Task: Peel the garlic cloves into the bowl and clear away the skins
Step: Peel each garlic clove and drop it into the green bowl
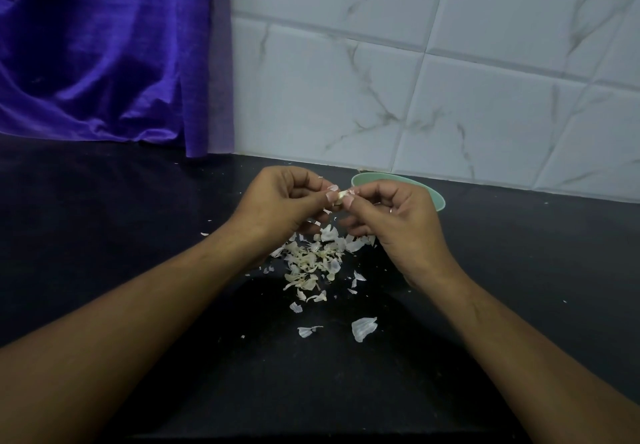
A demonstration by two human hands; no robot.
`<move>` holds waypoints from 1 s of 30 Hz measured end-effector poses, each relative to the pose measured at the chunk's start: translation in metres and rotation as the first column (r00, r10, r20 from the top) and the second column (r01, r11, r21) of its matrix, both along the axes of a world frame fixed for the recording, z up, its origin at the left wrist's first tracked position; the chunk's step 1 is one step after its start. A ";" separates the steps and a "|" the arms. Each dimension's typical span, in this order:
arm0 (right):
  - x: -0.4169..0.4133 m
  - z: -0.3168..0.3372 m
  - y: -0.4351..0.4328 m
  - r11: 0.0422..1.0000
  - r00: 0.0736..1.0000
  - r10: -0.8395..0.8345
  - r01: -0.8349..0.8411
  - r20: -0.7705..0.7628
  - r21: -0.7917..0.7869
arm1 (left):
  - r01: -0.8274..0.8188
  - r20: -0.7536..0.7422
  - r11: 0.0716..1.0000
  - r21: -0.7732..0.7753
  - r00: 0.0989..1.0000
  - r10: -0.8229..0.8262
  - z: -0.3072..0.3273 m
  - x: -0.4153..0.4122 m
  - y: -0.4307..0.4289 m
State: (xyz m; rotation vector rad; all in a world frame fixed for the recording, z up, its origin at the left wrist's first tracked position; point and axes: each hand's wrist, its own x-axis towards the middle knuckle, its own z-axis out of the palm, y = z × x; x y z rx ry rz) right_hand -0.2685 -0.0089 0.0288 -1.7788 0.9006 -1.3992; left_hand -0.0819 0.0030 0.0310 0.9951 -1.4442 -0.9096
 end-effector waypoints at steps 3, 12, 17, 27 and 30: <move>0.001 0.000 0.000 1.000 0.999 -0.001 0.001 0.044 0.014 | -0.010 0.016 1.000 -0.019 1.000 0.011 -0.001 -0.002 -0.001; 0.001 0.001 0.001 0.999 0.996 0.018 -0.022 0.091 0.038 | 0.012 -0.019 1.000 0.001 1.000 -0.012 -0.001 -0.003 0.001; 0.001 0.001 0.001 0.999 0.996 0.009 -0.014 0.086 0.048 | 0.044 -0.026 0.999 0.019 0.999 -0.043 -0.001 -0.005 0.002; 0.003 0.000 0.002 0.998 0.989 0.045 -0.052 0.141 0.046 | 0.063 -0.097 0.998 0.028 0.993 -0.060 0.001 -0.003 0.003; 0.003 0.001 0.002 0.998 0.990 0.046 -0.052 0.137 0.044 | 0.063 -0.099 0.998 0.026 0.993 -0.060 0.001 -0.003 0.003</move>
